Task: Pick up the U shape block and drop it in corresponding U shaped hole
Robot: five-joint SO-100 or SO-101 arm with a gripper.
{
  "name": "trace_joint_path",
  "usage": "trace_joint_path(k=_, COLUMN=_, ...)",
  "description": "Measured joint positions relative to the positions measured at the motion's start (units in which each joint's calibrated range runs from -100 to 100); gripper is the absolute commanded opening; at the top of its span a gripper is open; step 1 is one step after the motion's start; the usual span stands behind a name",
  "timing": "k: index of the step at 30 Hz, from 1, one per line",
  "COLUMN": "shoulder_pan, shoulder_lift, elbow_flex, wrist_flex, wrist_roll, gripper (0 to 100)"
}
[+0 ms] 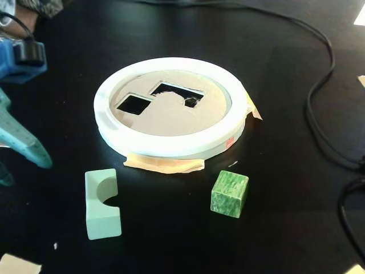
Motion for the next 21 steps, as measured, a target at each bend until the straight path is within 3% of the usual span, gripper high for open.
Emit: trace_joint_path(k=21, shoulder_pan=-0.4, shoulder_lift=0.0, elbow_flex=0.49, wrist_flex=0.0, wrist_roll=0.0, gripper=82)
